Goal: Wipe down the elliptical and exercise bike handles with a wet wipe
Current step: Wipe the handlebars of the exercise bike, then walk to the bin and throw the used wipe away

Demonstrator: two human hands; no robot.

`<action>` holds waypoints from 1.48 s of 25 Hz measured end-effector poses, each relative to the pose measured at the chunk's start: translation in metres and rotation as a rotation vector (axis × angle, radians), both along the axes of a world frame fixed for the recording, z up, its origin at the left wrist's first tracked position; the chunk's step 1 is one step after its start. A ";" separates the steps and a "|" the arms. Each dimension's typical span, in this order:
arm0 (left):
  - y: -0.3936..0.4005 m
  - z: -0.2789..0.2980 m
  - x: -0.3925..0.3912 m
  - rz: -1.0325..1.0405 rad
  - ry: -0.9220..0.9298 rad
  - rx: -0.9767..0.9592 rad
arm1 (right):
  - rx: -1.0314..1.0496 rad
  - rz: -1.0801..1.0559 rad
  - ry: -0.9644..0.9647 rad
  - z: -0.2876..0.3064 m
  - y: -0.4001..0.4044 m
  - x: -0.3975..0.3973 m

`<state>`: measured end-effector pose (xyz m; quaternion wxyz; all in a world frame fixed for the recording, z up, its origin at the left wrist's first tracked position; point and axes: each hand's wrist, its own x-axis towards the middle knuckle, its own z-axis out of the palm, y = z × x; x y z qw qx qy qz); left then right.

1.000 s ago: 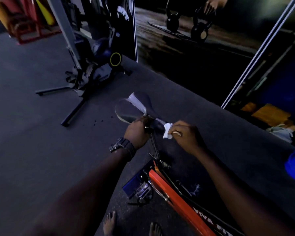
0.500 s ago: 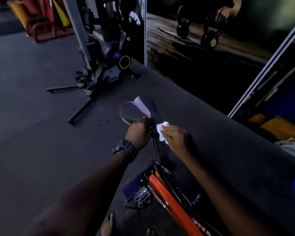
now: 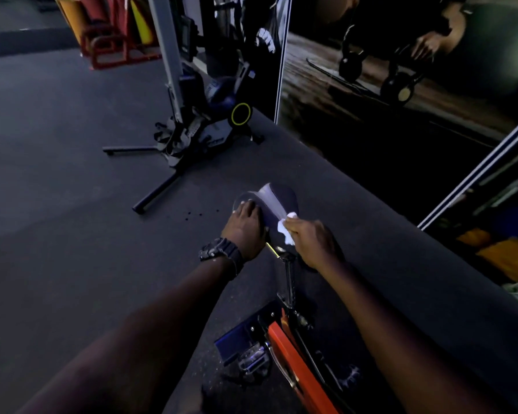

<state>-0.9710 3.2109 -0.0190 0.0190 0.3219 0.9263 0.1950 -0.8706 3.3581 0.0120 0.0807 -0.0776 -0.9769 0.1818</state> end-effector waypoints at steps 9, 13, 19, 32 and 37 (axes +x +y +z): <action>-0.017 -0.016 -0.045 -0.045 -0.061 0.192 | 0.075 0.221 -0.089 -0.036 -0.012 -0.100; -0.024 -0.009 -0.051 -0.061 -0.092 0.219 | 0.060 0.224 -0.053 -0.040 -0.005 -0.104; -0.017 0.001 -0.051 -0.041 -0.109 0.082 | 0.042 0.351 0.002 -0.050 -0.003 -0.114; 0.004 0.010 -0.028 0.111 -0.075 0.051 | -0.010 0.136 -0.060 -0.011 0.042 -0.110; -0.004 0.068 -0.051 0.269 -0.070 -0.062 | 0.075 0.240 -0.073 0.034 0.002 -0.151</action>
